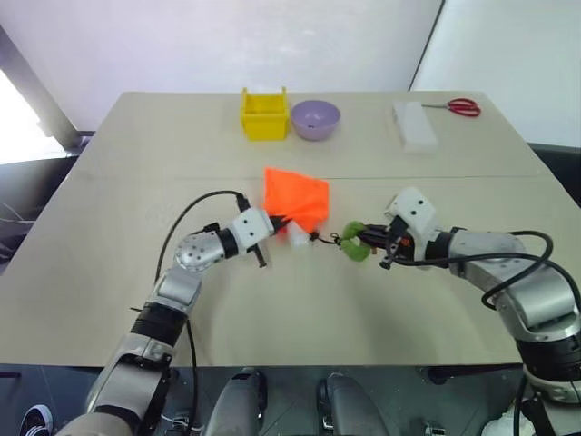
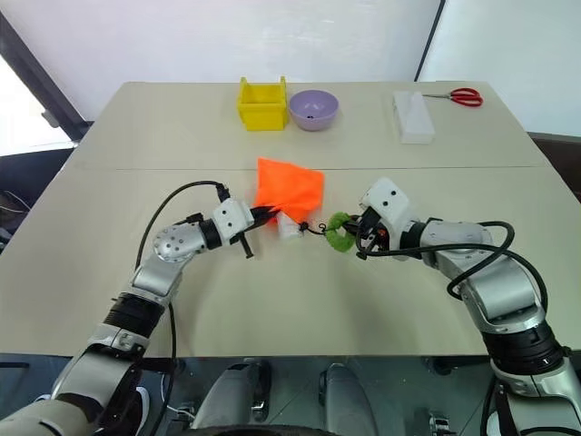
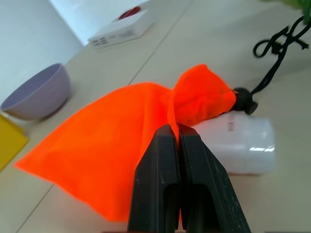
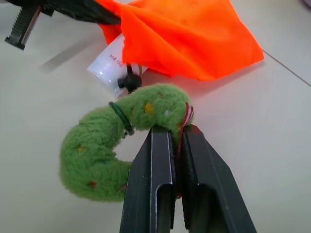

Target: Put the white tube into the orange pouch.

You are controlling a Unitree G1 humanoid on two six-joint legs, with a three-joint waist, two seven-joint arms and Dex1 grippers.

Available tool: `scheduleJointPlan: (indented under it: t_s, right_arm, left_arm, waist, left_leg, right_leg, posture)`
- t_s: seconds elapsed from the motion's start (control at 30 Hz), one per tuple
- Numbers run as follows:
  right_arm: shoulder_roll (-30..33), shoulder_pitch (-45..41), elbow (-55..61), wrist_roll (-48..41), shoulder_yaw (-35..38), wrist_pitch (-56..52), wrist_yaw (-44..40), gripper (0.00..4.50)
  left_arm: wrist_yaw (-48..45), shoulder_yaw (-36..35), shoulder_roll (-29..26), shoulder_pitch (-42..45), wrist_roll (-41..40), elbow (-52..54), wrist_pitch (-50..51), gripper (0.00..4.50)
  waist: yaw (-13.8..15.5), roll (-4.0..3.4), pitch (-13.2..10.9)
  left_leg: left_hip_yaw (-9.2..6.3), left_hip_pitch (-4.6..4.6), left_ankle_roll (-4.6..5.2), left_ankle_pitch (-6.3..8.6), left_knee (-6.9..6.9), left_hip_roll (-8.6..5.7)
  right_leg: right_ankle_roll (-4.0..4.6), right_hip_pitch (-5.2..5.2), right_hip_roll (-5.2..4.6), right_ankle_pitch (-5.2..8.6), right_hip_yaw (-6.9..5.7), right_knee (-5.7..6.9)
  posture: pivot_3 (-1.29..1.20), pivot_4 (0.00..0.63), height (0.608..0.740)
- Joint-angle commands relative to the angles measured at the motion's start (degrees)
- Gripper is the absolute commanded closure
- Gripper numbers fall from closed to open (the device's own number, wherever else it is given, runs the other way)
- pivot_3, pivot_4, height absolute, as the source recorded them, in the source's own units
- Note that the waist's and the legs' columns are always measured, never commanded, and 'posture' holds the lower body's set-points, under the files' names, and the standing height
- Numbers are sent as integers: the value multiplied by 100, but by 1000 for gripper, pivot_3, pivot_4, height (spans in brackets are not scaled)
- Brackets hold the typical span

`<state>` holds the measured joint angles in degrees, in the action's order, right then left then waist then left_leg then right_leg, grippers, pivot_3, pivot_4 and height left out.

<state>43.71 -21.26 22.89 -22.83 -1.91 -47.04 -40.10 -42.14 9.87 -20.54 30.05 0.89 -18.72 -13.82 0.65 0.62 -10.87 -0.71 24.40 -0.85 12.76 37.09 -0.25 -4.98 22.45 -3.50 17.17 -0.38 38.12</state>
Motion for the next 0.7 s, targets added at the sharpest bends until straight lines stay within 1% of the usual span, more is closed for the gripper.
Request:
scheduleJointPlan:
  t_s: [0.03,0.1,0.23,0.33,0.47,0.5,0.6,0.63,0.7]
  right_arm:
    - [-14,-152,192,-68,163,49,-6,4500]
    - [-28,-148,167,-52,153,67,0,4500]
    - [-75,-170,129,-63,170,78,20,4500]
    - [-220,-274,118,-186,268,-1,77,4500]
    - [-215,-276,91,-164,252,9,63,4500]
    - [-211,-272,96,-164,253,10,64,4500]
    - [-209,-262,108,-169,283,12,77,4500]
    - [-227,-268,106,-201,316,6,78,4500]
    - [-264,-299,79,-258,387,-14,95,4500]
  left_arm:
    - [-176,-307,-20,125,-620,676,519,4477]
    - [-281,-363,-15,155,-873,1004,836,4477]
    - [-376,-387,-46,167,-1068,1399,1170,4477]
    - [-191,-538,-9,386,-1140,1348,1415,4477]
    - [-176,-543,-64,528,-1107,1288,1436,4477]
    - [-192,-518,-92,502,-1039,1281,1325,4477]
    - [-217,-586,-19,368,-1283,1427,1514,4477]
    - [-412,-503,-63,232,-1358,1539,1513,4477]
    - [-708,-323,-227,-67,-1260,1628,1299,4477]
  waist:
    - [-1,0,0]
    - [5,0,0]
    - [2,0,0]
    - [-15,0,0]
    - [-3,0,0]
    - [-2,0,0]
    - [-2,0,0]
    - [-4,0,0]
    - [-16,0,0]
  left_leg:
    - [0,1,0,0,0,0]
    - [0,2,0,0,0,0]
    - [1,2,1,1,0,-1]
    - [2,1,2,1,0,0]
    - [2,1,2,1,0,0]
    - [3,1,2,1,0,-1]
    - [8,3,8,5,-1,-2]
    - [9,3,9,5,-1,-2]
    - [10,3,10,6,-2,-2]
  right_leg:
    - [0,0,-1,0,0,0]
    - [0,0,-2,0,0,-1]
    - [0,0,-3,0,0,-3]
    - [0,1,-1,0,1,-1]
    - [1,2,3,0,0,0]
    - [1,1,2,0,1,-1]
    - [0,2,1,0,2,-2]
    - [0,2,0,0,3,-3]
    - [0,3,0,0,4,-3]
  posture:
    - [0,150,740]
    - [0,150,740]
    - [0,150,740]
    - [0,150,740]
    - [0,150,740]
    - [0,150,740]
    - [0,150,740]
    - [0,150,740]
    - [0,150,740]
